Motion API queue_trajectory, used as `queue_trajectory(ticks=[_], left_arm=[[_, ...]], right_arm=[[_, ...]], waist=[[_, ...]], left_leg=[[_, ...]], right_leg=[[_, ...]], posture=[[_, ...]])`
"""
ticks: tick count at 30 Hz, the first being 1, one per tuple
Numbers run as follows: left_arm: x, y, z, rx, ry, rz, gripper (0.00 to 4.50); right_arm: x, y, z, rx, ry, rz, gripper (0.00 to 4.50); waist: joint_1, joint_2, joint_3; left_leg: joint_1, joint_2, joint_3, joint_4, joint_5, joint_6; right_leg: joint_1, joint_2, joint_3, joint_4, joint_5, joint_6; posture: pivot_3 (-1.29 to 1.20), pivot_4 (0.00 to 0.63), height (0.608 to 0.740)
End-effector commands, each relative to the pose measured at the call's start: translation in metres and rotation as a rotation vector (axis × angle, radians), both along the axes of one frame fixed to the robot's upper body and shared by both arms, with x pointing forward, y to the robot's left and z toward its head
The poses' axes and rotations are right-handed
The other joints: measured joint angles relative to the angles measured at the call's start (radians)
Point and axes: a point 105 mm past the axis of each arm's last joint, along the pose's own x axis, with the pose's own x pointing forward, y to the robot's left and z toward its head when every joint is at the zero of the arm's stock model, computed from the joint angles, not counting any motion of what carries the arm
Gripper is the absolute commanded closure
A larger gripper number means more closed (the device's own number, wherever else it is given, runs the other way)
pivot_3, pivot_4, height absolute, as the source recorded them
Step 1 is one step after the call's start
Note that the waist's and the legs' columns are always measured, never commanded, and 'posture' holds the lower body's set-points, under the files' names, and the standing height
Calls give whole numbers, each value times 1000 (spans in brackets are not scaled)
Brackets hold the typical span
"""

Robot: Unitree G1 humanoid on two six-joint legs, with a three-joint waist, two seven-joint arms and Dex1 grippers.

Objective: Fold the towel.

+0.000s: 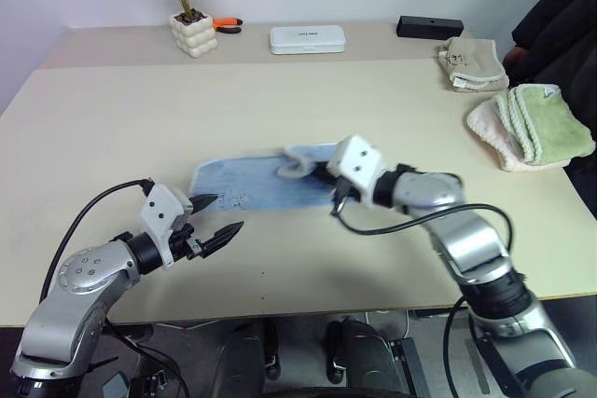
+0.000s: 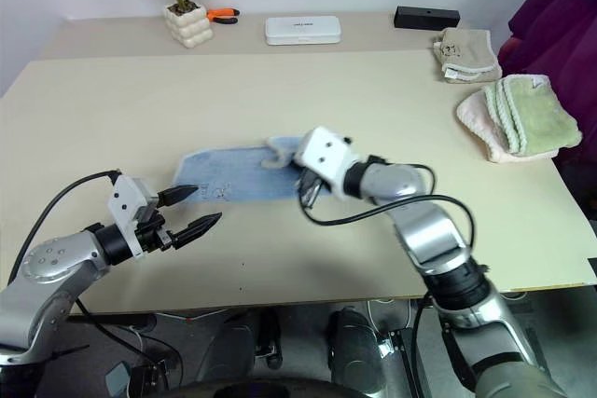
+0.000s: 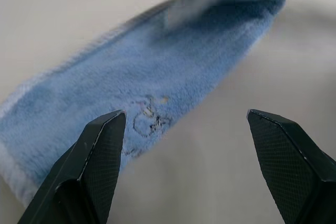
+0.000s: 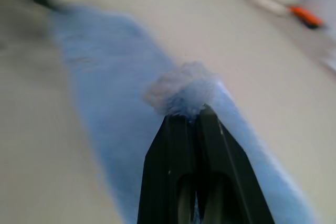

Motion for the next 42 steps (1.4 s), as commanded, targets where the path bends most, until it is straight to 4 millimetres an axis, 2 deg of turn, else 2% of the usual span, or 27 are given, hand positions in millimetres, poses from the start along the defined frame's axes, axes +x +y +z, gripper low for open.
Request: queue_trajectory(ticks=[1,5,8,9,11,18,20,21,22,24,28,29,32,36,39,41,42], left_arm=[[-3,-6,7,0,-36,-19,717],[-6,-4,7,2,-37,-4,717],[-7,-3,6,3,-35,4,717],[-8,-2,6,4,-34,6,717],[-8,-2,5,4,-34,9,717],[-8,3,5,8,-31,25,717],[-9,7,5,5,-25,41,717],[-10,8,4,4,-22,48,717],[-12,10,2,1,-12,55,717],[-15,10,0,-11,1,64,717],[-17,13,-3,-83,22,121,717],[-17,13,-5,-102,30,137,717],[-21,13,-8,-145,45,181,717],[-24,13,-13,-192,69,254,717],[-24,17,-17,-265,117,338,717],[-22,21,-24,-391,191,458,194],[-21,23,-27,-434,219,497,0]], right_arm=[[-4,16,-14,-106,-48,71,4466],[-2,14,-16,-101,-3,63,4466],[-8,7,-20,-127,52,102,4466],[-12,4,-18,-129,62,129,4223],[-15,-1,-12,-117,66,149,3713],[-25,-25,11,-107,33,195,284],[-22,-27,26,-43,38,187,378],[-18,-27,33,-5,41,174,585],[-10,-26,38,27,31,140,976],[4,-23,36,13,-14,89,2068],[26,-14,15,23,7,18,4139],[26,-11,8,19,29,29,4440],[22,-7,-23,-13,123,50,4440],[22,-11,-54,-83,163,25,4440],[34,-12,-26,28,99,-26,4440],[36,-13,9,116,29,5,3920],[35,-14,19,133,6,21,3551]], waist=[[3,0,0],[4,0,0],[3,0,0],[4,0,0],[4,0,0],[5,0,0],[3,0,0],[1,0,0],[-2,0,0],[-3,0,0],[3,-2,-1],[4,-2,-1],[4,-2,-1],[2,-2,-1],[1,-2,-1],[1,-2,-1],[1,-2,-1]], left_leg=[[0,0,0,0,0,0],[0,0,0,0,0,0],[0,0,0,0,0,0],[0,0,0,0,0,0],[0,0,0,0,0,0],[0,0,0,0,0,0],[0,0,0,0,0,0],[0,0,0,0,0,0],[0,0,0,0,0,0],[0,1,0,0,0,0],[0,1,0,0,0,0],[0,1,0,0,0,0],[-1,1,0,0,0,0],[0,1,0,0,0,0],[0,1,0,0,0,0],[0,1,0,0,0,0],[0,1,0,1,0,0]], right_leg=[[0,0,0,0,0,0],[0,0,0,0,0,0],[0,0,0,0,0,0],[0,0,0,0,0,0],[0,0,0,0,0,0],[0,0,0,-1,0,0],[0,0,0,-1,0,0],[0,0,0,-1,0,0],[0,0,0,0,0,0],[-1,0,0,0,0,0],[0,0,0,0,0,-1],[0,0,0,-1,0,-1],[0,0,0,-1,0,-1],[0,0,0,0,0,0],[1,0,0,0,0,0],[1,0,0,0,0,0],[1,0,0,0,0,0]], posture=[[0,150,740],[0,150,740],[0,150,740],[0,150,740],[0,150,740],[0,150,740],[0,150,740],[0,150,740],[0,150,740],[0,150,740],[0,150,740],[0,150,740],[0,150,740],[0,150,740],[0,150,740],[0,150,740],[0,150,740]])
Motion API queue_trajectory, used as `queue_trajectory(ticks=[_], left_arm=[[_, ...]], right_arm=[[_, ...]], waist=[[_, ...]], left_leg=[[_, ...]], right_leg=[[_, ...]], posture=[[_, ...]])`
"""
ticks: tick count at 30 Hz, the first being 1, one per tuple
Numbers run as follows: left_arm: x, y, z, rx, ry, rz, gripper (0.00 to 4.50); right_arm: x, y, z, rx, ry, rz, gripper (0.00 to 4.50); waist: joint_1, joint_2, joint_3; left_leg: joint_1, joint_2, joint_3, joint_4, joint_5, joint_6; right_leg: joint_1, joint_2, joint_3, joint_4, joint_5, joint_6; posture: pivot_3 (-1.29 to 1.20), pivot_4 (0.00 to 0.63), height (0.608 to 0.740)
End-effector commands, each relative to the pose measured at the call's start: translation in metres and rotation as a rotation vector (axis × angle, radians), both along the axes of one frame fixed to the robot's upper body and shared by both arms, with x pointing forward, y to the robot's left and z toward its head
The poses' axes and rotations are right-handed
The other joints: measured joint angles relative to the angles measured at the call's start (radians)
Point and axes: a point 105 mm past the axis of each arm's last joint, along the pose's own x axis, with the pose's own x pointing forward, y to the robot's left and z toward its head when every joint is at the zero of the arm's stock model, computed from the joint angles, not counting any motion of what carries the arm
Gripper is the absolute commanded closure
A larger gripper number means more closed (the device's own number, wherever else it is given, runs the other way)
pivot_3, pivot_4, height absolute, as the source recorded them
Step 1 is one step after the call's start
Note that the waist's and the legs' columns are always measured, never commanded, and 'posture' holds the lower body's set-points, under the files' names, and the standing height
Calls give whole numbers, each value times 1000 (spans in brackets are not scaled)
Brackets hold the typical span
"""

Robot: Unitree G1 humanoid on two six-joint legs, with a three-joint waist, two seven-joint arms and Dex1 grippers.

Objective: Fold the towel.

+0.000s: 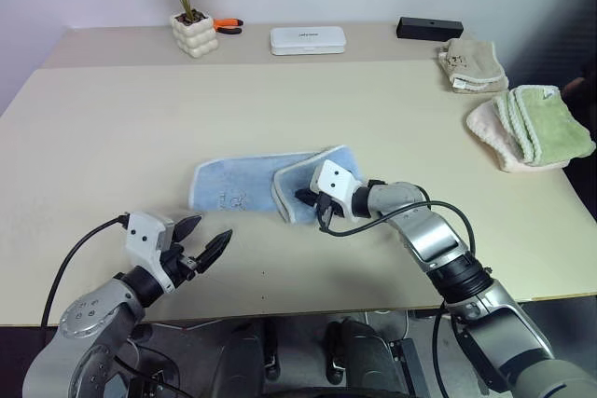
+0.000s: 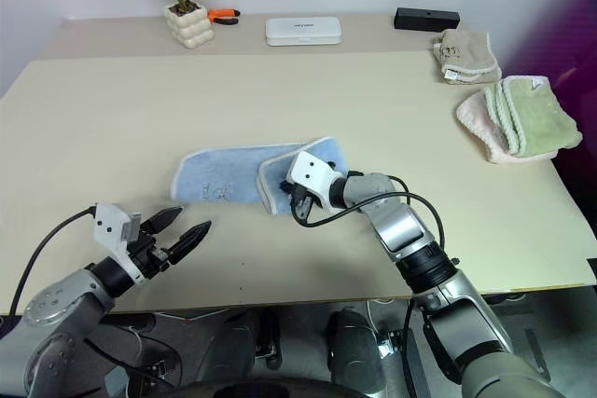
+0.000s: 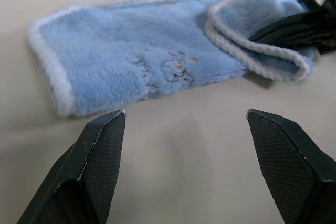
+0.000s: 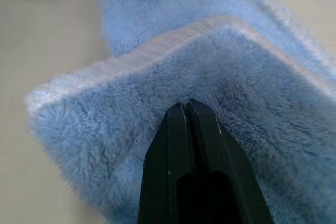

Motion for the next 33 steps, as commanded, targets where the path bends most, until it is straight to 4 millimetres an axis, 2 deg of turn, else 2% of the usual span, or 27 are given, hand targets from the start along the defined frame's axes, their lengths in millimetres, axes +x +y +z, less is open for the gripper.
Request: queue_trajectory(ticks=[1,4,7,10,15,18,22,25,30,33], left_arm=[[1,6,1,-145,60,140,0],[8,-1,2,-281,98,190,0],[23,3,2,-453,141,298,0],[39,5,1,-540,183,339,0],[57,2,2,-559,216,334,0],[65,0,5,-572,210,320,769],[66,4,11,-598,175,324,2805],[64,25,33,-585,32,349,4369],[58,61,74,-447,-167,349,4451],[57,50,99,-292,-236,208,4451]], right_arm=[[3,-2,63,113,-167,40,3137],[-2,-5,78,94,-230,79,1586],[-10,-3,83,88,-256,122,173],[-18,1,83,93,-252,153,173],[-24,4,78,86,-255,162,173],[-26,5,77,82,-257,164,133],[-26,3,77,84,-257,148,133],[-23,-4,75,80,-250,104,133],[-15,-22,66,52,-236,18,133],[-12,-29,61,36,-231,-10,133]], waist=[[1,0,0],[4,0,0],[6,-2,-1],[4,-2,-1],[4,-2,-1],[5,-2,-1],[4,-2,-1],[4,-3,-1],[1,-3,-1],[3,-3,-1]], left_leg=[[0,0,0,0,0,0],[0,0,-1,0,0,0],[0,0,-2,1,0,0],[0,-1,-2,1,0,1],[1,-1,-2,1,0,0],[1,-1,-2,1,0,0],[1,-2,-2,1,0,0],[1,-2,-2,1,0,0],[1,-1,-2,1,0,0],[0,-1,-2,1,0,0]], right_leg=[[0,0,0,0,0,0],[1,0,0,0,0,0],[2,0,-1,0,0,0],[2,0,-1,0,0,0],[3,0,-1,1,0,0],[3,0,-1,1,0,0],[3,0,-1,0,0,0],[3,0,-1,0,0,0],[2,0,-1,0,0,0],[2,0,-1,0,0,0]], posture=[[0,150,740],[0,150,740],[0,150,740],[0,150,740],[0,150,740],[0,150,740],[0,150,740],[0,150,740],[0,150,740],[0,150,740]])
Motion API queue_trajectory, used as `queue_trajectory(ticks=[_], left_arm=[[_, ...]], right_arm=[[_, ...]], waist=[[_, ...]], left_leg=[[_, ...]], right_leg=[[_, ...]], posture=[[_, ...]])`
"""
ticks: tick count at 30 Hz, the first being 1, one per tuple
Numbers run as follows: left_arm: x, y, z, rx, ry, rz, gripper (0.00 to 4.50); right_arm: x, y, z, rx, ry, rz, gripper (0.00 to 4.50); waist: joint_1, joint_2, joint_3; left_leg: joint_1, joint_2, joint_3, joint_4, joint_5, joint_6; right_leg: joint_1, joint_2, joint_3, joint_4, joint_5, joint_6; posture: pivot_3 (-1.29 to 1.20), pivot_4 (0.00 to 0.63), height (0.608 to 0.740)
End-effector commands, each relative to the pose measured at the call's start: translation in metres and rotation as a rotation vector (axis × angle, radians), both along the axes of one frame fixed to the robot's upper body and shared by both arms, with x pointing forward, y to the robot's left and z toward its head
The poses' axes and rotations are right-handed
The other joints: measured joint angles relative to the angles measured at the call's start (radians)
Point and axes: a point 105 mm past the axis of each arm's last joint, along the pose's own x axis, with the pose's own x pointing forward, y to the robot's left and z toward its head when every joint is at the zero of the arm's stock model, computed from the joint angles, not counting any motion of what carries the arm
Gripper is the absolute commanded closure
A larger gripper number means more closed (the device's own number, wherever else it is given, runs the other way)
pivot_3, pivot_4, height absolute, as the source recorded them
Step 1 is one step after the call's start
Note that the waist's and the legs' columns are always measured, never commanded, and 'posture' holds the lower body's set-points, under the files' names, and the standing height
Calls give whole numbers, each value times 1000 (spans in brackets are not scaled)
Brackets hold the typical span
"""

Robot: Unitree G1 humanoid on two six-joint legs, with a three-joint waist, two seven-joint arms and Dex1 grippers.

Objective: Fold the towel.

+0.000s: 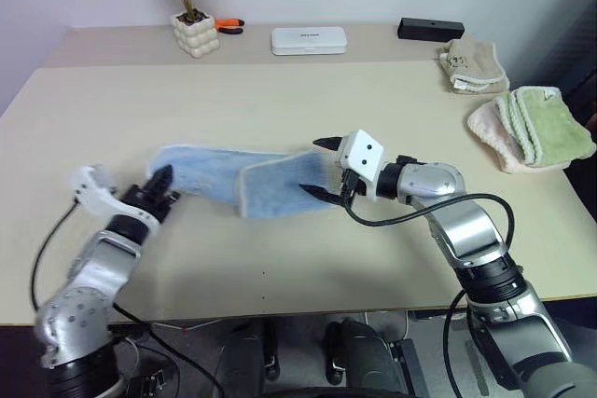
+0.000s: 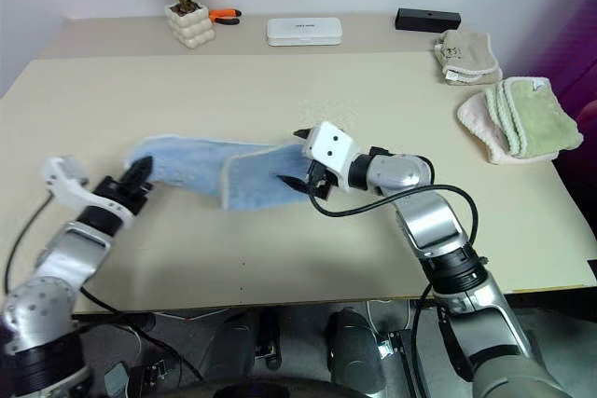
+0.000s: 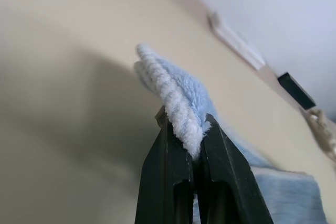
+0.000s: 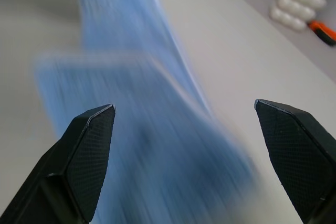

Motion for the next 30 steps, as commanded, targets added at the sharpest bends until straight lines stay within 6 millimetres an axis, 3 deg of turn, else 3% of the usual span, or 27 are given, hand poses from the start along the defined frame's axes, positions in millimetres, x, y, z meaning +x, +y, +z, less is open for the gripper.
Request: queue_trajectory(ticks=[1,3,6,8,14,19,26,27,29,30], left_arm=[[-3,-17,39,179,-140,-131,4451],[-3,-25,42,229,-146,-181,4451],[-8,-97,40,481,-188,-582,4451],[-11,-131,22,606,-167,-788,4451],[6,-157,-26,745,-71,-912,4451],[13,-161,-43,684,13,-914,4451],[14,-152,-26,604,-35,-847,1162],[15,-149,-21,592,-54,-826,1162],[9,-128,10,517,-148,-757,1162],[5,-118,20,500,-171,-733,1125]], right_arm=[[2,-7,9,8,-48,-26,133],[4,-8,7,6,-46,-33,133],[12,-14,0,0,-35,-89,133],[14,-15,-5,-7,-36,-98,133],[16,-18,-8,-6,-40,-133,133],[16,-27,-8,-10,-45,-171,133],[15,-31,-7,-14,-48,-183,133],[15,-31,-6,-13,-49,-183,133],[16,-31,1,5,-51,-175,133],[17,-32,6,19,-51,-175,393]], waist=[[3,0,0],[4,0,0],[7,0,0],[12,0,0],[-8,0,0],[2,0,1],[1,0,1],[0,0,1],[-4,0,1],[-6,-1,1]], left_leg=[[0,0,0,0,0,0],[0,-1,0,0,0,0],[0,-1,0,0,0,0],[-1,-3,0,-1,0,0],[0,-3,3,-4,2,-3],[0,0,2,-5,4,-5],[0,2,2,-3,3,-4],[0,2,2,-3,3,-4],[0,2,2,-3,3,-4],[0,3,2,-3,3,-4]], right_leg=[[0,0,0,0,0,0],[0,0,0,0,0,0],[0,0,0,-1,0,0],[0,0,-1,-1,0,0],[-3,2,3,-1,0,0],[-4,4,2,0,0,0],[-3,3,3,1,0,0],[-3,3,3,1,0,0],[-3,3,3,1,0,0],[-3,3,3,1,0,0]], posture=[[0,150,740],[0,150,740],[0,150,740],[0,150,740],[0,150,740],[0,150,740],[0,150,740],[0,150,740],[0,150,740],[0,150,740]])
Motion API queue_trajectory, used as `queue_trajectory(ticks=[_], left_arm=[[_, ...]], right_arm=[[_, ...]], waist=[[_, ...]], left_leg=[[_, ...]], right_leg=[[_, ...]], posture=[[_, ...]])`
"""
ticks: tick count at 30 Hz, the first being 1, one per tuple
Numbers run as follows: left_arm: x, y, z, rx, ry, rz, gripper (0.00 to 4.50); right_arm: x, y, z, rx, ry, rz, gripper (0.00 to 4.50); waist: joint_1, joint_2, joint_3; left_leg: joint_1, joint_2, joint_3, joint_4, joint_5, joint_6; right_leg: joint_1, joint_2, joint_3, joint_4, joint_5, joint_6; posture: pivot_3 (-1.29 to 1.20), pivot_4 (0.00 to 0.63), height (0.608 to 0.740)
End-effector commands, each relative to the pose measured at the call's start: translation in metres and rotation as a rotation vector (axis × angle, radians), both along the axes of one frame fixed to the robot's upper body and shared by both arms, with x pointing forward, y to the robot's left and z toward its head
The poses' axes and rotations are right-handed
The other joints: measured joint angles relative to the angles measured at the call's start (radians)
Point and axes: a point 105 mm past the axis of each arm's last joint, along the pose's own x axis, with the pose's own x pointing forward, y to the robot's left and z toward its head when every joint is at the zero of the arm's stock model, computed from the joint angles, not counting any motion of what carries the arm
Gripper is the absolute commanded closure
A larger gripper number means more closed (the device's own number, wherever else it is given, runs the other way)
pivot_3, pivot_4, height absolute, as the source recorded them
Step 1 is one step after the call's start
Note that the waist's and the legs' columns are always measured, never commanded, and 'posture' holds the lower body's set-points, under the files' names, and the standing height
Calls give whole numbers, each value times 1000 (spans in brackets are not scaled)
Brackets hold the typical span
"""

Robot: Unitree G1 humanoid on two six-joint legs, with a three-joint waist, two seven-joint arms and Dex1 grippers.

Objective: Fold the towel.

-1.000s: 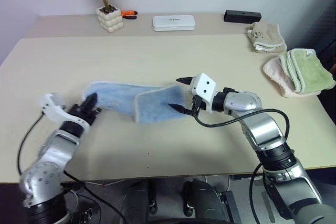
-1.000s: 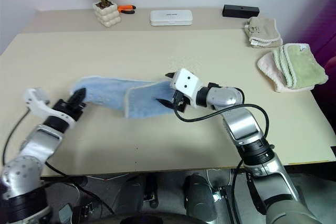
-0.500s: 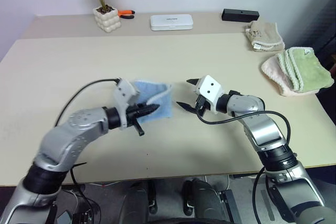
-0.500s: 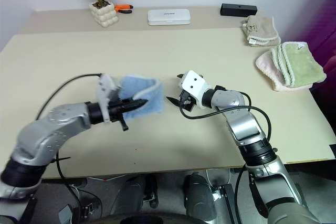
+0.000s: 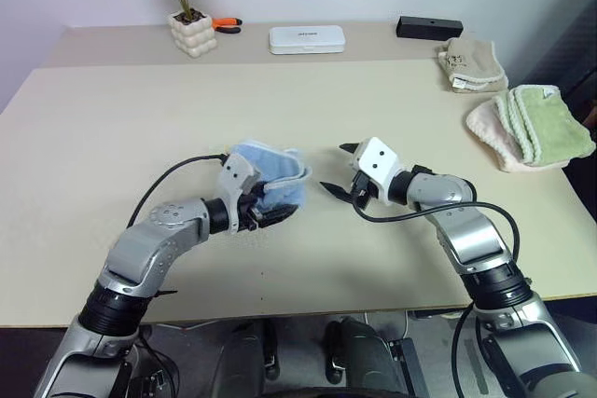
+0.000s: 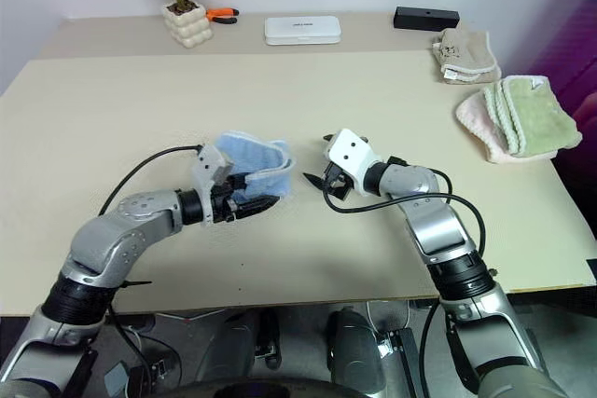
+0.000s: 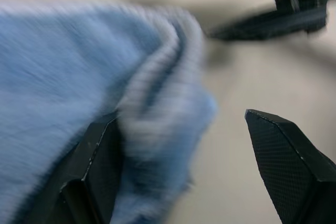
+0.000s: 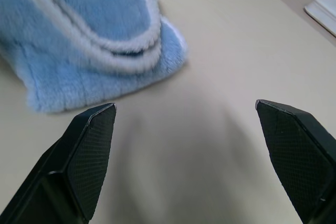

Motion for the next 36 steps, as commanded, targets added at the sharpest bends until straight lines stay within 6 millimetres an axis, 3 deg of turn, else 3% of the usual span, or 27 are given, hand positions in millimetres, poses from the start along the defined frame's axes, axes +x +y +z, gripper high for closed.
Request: queue_trajectory(ticks=[1,3,4,6,9,13,16,19,21,23,26,28,31,36], left_arm=[[-10,32,52,-116,-142,64,1106],[-14,42,57,-103,-157,89,1106],[-13,51,60,-99,-170,129,1329],[-8,68,65,-72,-197,215,1939],[1,79,66,-25,-214,292,3395],[11,63,46,23,-191,265,3395],[17,59,34,38,-168,268,3395],[30,60,-16,191,-89,301,3395],[35,63,-32,223,-62,329,3395],[37,66,-38,217,-56,342,3395],[36,68,-43,205,-61,351,3395],[34,68,-36,161,-88,356,3395],[28,74,-10,34,-156,379,3450],[7,95,17,8,-256,401,3450]], right_arm=[[1,-3,30,50,-72,6,685],[2,-4,35,72,-68,5,1459],[2,-3,40,93,-68,9,2017],[2,5,51,147,-68,35,3022],[-2,22,63,222,-42,92,4497],[-10,62,53,270,61,170,4497],[-13,76,43,277,124,191,4497],[-11,95,-7,180,247,167,4497],[-4,93,-31,114,272,102,4497],[1,86,-42,92,280,47,4497],[4,75,-48,86,287,0,4497],[4,71,-40,117,283,4,4497],[1,63,-16,232,304,22,3721],[1,39,5,351,378,-52,1338]], waist=[[0,0,0],[2,0,0],[3,0,0],[6,0,0],[6,0,0],[6,0,0],[6,0,0],[6,0,-2],[2,0,-2],[4,0,-2],[3,0,-3],[3,0,-3],[3,0,-3],[0,0,-3]], left_leg=[[0,1,0,0,0,0],[0,1,0,0,0,0],[0,1,0,0,0,0],[0,0,0,1,0,0],[0,0,0,1,0,0],[0,0,0,1,0,0],[0,0,0,1,0,0],[1,0,1,1,0,0],[1,0,1,1,0,0],[0,1,1,1,0,0],[2,1,1,1,0,0],[2,1,1,1,0,0],[1,1,0,1,0,0],[0,1,0,1,-1,1]], right_leg=[[0,0,0,0,0,0],[0,1,0,0,0,0],[1,1,0,0,0,0],[1,0,0,0,0,0],[1,1,0,0,0,0],[1,1,0,0,0,0],[1,1,0,0,0,0],[2,1,-1,0,0,0],[2,1,-1,0,0,0],[1,1,-1,0,0,0],[2,1,0,0,0,0],[2,0,0,0,0,-1],[2,0,0,0,1,-1],[1,0,-1,0,1,-1]], posture=[[0,150,740],[0,150,740],[0,150,740],[0,150,740],[0,150,740],[0,150,740],[0,150,740],[0,150,740],[0,150,740],[0,150,740],[0,150,740],[0,150,740],[0,150,740],[0,150,740]])
